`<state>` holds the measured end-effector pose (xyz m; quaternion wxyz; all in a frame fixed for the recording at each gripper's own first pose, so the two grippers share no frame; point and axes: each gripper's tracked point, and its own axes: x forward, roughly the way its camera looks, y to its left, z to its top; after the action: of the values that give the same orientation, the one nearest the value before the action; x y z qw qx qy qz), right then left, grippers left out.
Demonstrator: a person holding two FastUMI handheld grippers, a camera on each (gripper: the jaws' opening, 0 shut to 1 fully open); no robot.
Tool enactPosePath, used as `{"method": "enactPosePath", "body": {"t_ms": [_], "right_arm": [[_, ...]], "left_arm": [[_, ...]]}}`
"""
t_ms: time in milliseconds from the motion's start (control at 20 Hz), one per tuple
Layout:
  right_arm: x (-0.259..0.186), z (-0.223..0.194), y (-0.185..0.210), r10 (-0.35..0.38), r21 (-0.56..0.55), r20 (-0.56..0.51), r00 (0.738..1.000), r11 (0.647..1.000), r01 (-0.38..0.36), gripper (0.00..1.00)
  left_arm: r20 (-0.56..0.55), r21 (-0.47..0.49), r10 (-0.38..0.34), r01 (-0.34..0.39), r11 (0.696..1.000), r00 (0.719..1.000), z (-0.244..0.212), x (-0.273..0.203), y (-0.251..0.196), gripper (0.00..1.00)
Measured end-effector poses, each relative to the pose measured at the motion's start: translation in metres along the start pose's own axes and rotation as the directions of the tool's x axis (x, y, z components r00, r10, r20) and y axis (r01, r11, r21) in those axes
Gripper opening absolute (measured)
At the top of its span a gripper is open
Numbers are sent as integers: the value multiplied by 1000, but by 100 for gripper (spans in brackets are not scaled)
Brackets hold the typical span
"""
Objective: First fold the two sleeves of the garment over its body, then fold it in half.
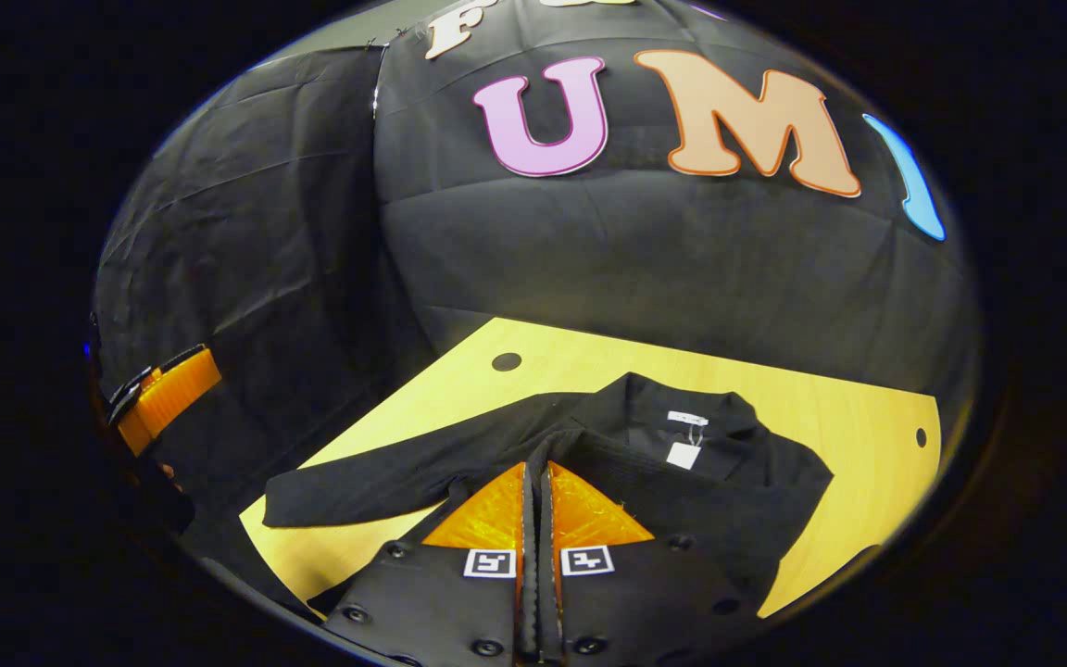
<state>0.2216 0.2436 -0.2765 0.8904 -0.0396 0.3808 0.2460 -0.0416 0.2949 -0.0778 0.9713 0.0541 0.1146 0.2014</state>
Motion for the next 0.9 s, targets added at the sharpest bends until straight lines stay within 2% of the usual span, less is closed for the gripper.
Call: {"method": "enactPosePath", "body": {"t_ms": [100,350,400,450,500,550,650,800,850,900], "right_arm": [[15,-9,6,4,8,-30,1000,1000,-4,4],[52,-30,16,11,32,-102,995,999,-8,4],[54,-33,24,47,59,-118,992,997,-41,4],[58,-26,35,92,89,-84,992,992,-84,2],[54,-10,44,118,99,2,993,988,-118,26],[59,13,49,106,70,85,991,991,-113,49],[37,38,44,43,1,203,978,999,-44,97],[-2,51,34,-4,-57,252,968,998,19,98],[-13,55,31,-18,-68,267,964,997,38,94],[-29,57,30,-31,-77,281,959,996,54,98]], "left_arm": [[-13,-10,17,-17,1000,1000,-5,1,13,96],[-51,-41,62,-65,997,997,-19,3,41,99],[-61,-47,71,-74,996,996,-23,2,47,99],[-71,-53,74,-78,996,995,-28,1,51,99],[-82,-57,76,-81,995,994,-34,1,55,99],[-93,-61,77,-83,995,993,-38,1,60,99],[-112,-67,76,-84,994,991,-47,2,67,97],[-139,-66,48,-58,996,989,-62,4,74,99],[-154,-62,38,-48,997,987,-69,5,76,97],[-178,-59,29,-40,997,984,-80,6,80,99]]}}
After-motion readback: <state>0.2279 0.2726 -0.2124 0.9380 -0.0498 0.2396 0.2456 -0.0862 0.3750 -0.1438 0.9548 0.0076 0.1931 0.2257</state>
